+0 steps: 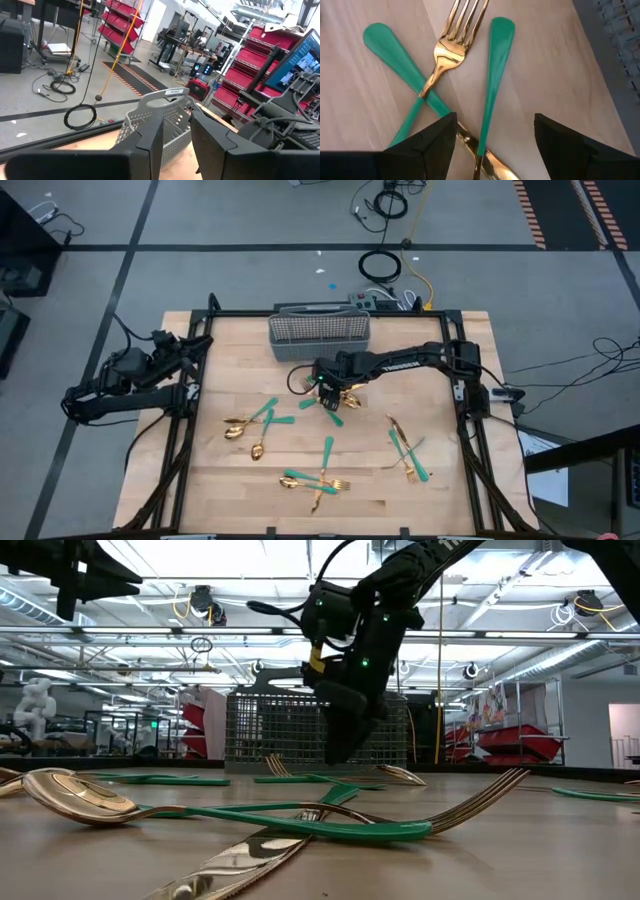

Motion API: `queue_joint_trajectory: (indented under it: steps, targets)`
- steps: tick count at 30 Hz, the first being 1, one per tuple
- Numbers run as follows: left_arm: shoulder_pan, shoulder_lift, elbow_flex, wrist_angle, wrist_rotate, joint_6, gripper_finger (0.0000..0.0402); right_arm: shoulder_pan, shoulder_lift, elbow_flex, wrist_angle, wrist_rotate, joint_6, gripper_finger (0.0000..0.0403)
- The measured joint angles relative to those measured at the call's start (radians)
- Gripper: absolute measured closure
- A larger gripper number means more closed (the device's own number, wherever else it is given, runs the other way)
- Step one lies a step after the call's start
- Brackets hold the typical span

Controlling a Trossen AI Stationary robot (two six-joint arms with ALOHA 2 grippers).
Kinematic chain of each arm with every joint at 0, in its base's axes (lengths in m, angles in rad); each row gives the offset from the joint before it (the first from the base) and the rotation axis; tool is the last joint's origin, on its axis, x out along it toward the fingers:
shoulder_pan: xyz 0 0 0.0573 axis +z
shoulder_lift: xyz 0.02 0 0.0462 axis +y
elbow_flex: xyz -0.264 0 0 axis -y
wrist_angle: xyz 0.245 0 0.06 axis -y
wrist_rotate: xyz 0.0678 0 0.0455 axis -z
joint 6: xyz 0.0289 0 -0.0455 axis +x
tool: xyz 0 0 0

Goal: Sort silverware
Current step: Adjust the gray silverware organizer

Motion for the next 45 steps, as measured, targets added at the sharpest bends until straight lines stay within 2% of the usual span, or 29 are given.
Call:
queue_joint_trajectory:
  steps: [10,18,24,28,30,33,36,41,45]
  targets:
    - [0.000,0.000,0.000,-0.018,-0.001,-0.005,0.0300,-0.099,-0.003,0.108,0.014,0.056,-0.157,0.0151]
    - [0.000,0.000,0.000,-0.022,-0.004,-0.005,0.0300,-0.205,-0.003,0.107,0.028,0.055,-0.176,0.0152]
    - [0.000,0.000,0.000,-0.033,-0.007,-0.009,0.0300,-0.240,-0.003,0.107,0.130,0.049,-0.180,0.0152]
    - [0.000,0.003,-0.006,-0.030,-0.003,-0.122,0.0300,-0.247,-0.003,0.107,0.169,0.010,-0.131,0.0152]
    - [0.000,0.021,-0.022,-0.032,0.042,-0.172,0.0300,-0.243,-0.003,0.107,0.174,-0.032,-0.122,0.0152]
    - [0.000,0.086,-0.055,-0.029,0.101,-0.191,0.0300,-0.220,-0.003,0.117,0.186,-0.089,-0.125,0.0152]
    - [0.000,0.192,-0.092,0.053,0.110,-0.189,0.0300,-0.194,-0.003,0.164,0.162,-0.115,-0.138,0.0152]
    - [0.000,0.432,-0.115,0.197,0.112,-0.118,0.0300,-0.159,-0.003,0.298,0.077,-0.107,-0.186,0.0152]
    - [0.000,0.624,-0.117,0.324,0.172,-0.113,0.0300,-0.143,-0.003,0.427,-0.013,-0.100,-0.220,0.0152]
